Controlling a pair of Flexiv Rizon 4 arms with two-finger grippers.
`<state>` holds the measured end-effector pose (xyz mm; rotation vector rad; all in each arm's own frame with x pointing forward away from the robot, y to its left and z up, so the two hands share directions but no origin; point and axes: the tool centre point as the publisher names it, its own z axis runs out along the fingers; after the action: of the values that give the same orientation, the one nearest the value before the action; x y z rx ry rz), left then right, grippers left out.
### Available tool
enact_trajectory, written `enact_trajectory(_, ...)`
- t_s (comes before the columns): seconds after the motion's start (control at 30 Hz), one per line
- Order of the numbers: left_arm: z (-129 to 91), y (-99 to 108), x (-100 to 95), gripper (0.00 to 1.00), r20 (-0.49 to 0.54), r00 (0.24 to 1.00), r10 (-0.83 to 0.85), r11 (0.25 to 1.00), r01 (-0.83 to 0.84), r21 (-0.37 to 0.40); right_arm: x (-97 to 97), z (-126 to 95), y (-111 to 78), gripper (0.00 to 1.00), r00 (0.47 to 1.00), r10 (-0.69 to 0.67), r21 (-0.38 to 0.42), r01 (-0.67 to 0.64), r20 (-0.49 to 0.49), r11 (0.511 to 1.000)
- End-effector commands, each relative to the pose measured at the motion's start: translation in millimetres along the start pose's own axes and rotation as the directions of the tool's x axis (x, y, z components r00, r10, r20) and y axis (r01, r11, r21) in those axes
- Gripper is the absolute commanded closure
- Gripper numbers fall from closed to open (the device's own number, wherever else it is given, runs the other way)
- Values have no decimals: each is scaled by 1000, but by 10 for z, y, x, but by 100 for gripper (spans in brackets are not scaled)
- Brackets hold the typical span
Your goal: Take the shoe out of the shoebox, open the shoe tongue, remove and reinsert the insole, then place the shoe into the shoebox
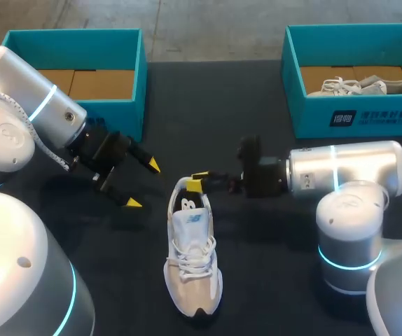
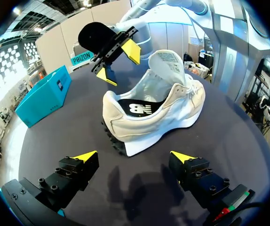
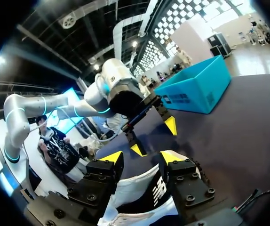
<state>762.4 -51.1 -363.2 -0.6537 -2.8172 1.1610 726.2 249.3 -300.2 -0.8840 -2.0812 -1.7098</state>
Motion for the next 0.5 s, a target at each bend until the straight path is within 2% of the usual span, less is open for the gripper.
enact_trajectory(0.03, -7, -5, 5, 0, -1, 1000, 0, 1000, 0, -4, 109, -154, 6, 51, 999, 15, 27, -16, 47, 1000)
enact_trajectory(0.23, -7, -5, 5, 0, -1, 1000, 0, 1000, 0, -4, 175, -245, -61, 45, 991, 68, 67, -76, 113, 995)
enact_trajectory(0.5, -7, -5, 5, 0, -1, 1000, 0, 1000, 0, -4, 275, -354, -83, 45, 970, 106, 88, -128, 220, 988)
